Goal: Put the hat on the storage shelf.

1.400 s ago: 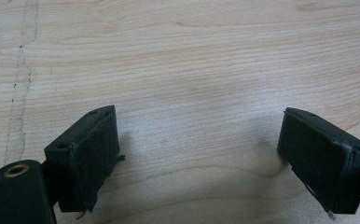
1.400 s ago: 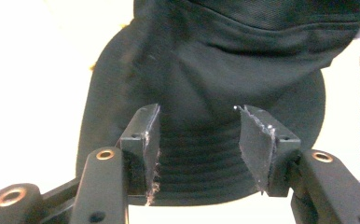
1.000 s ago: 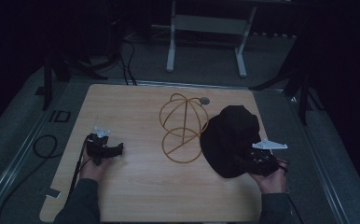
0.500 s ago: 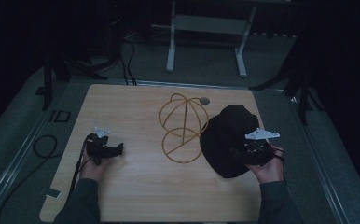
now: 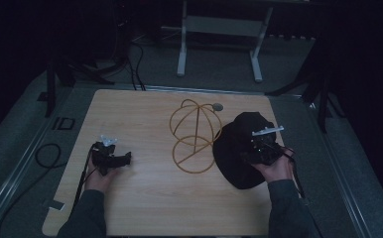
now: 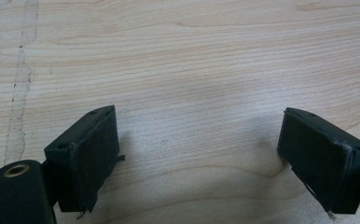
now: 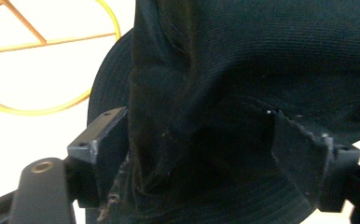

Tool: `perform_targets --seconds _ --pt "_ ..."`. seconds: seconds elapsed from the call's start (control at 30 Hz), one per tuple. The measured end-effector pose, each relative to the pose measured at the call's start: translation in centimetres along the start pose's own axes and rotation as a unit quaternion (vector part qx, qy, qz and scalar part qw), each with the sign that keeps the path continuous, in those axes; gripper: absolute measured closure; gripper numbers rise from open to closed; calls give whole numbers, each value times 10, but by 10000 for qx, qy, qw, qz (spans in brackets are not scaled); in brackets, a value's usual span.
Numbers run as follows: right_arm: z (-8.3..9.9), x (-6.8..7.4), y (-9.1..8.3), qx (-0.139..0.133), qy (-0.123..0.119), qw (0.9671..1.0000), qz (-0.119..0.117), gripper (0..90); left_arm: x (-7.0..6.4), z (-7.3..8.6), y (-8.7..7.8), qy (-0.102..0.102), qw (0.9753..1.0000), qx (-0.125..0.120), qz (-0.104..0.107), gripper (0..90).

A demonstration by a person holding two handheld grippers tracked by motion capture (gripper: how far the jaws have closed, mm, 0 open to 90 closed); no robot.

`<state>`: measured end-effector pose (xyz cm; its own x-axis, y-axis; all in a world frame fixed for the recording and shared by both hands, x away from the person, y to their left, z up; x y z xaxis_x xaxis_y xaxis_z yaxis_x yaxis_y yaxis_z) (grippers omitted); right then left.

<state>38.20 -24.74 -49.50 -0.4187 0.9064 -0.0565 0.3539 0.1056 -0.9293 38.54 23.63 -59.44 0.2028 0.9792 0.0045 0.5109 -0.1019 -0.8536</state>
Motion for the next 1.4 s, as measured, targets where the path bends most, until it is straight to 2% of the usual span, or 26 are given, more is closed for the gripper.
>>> perform_targets --seconds 0.17,0.23,0.27,0.3,0.33,0.37,0.5,0.67,0.7,0.73,0.77,0.8,0.83,0.93,0.97,1.0,1.03,1.07,1.1,1.13,1.23,1.27,1.3,1.33,1.37,1.4 --pt "-8 -1 0 348 49 9993 -81 266 0 0 0 1 10000 3 0 128" --pt "-12 -1 0 541 67 9985 -68 334 0 0 0 1 10000 0 0 128" --pt "-12 -1 0 541 67 9985 -68 334 0 0 0 2 10000 6 -4 128" --pt "-14 -2 1 637 86 9979 -81 392 0 0 0 1 10000 1 0 128" --pt "-14 -2 1 637 86 9979 -81 392 0 0 0 1 10000 1 0 128" --pt "-16 -3 0 735 133 9971 -146 461 0 0 0 1 10000 2 0 128" --pt "-22 -4 -1 920 133 9955 -196 525 0 0 0 1 10000 1 0 128" --pt "-29 -3 -3 1106 117 9937 -162 513 0 0 0 2 10000 1 -1 128" --pt "-33 -1 -5 1250 96 9919 -183 455 0 0 0 3 10000 2 -1 128" --pt "-33 -1 -5 1250 96 9919 -183 455 0 0 0 3 10000 2 -1 128" --pt "-37 1 -4 1405 56 9900 -149 363 0 0 0 2 10000 8 -4 128" --pt "-37 1 -4 1405 56 9900 -149 363 0 0 0 2 10000 8 -4 128" --pt "-41 4 -1 1571 29 9875 -116 341 0 0 0 1 10000 2 0 128" --pt "-45 4 0 1615 33 9869 -40 358 0 0 0 1 10000 3 -1 128" --pt "-48 4 1 1634 75 9865 10 408 0 0 0 2 10000 2 0 128" --pt "-48 4 1 1634 75 9865 10 408 0 0 0 5 10000 5 -2 128" --pt "-51 2 2 1674 88 9858 61 471 0 0 0 2 10000 9 -3 128" --pt "-51 2 2 1674 88 9858 61 471 0 0 0 2 10000 9 -3 128" --pt "-52 1 4 1785 94 9839 74 553 0 0 0 0 10000 1 -1 128" --pt "-52 1 4 1785 94 9839 74 553 0 0 0 1 10000 2 0 128" --pt "-54 -3 7 1845 185 9826 -59 611 0 0 0 2 10000 2 -1 128" --pt "-57 -5 10 1956 170 9805 -107 684 0 0 0 1 10000 1 -1 129" --pt "-57 -5 10 1956 170 9805 -107 684 0 0 0 0 10000 1 0 129" --pt "-59 -6 10 2049 109 9786 -157 747 0 0 0 2 10000 3 -1 129" --pt "-59 -6 10 2049 109 9786 -157 747 0 0 0 2 10000 3 -1 128" --pt "-60 -6 11 2078 70 9780 -173 787 0 0 0 0 10000 1 -1 128"
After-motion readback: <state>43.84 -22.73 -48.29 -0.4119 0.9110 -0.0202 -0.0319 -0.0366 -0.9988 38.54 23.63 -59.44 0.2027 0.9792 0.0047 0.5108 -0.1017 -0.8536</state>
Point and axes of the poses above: each handheld gripper's, and its own axes: y roughly forward along the jaws, z roughly out of its underside, x roughly to its left, the point moved 4 cm from there along y, roughly forward along the jaws, and after that the axes turned 14 degrees about x, right-handed, at the moved point
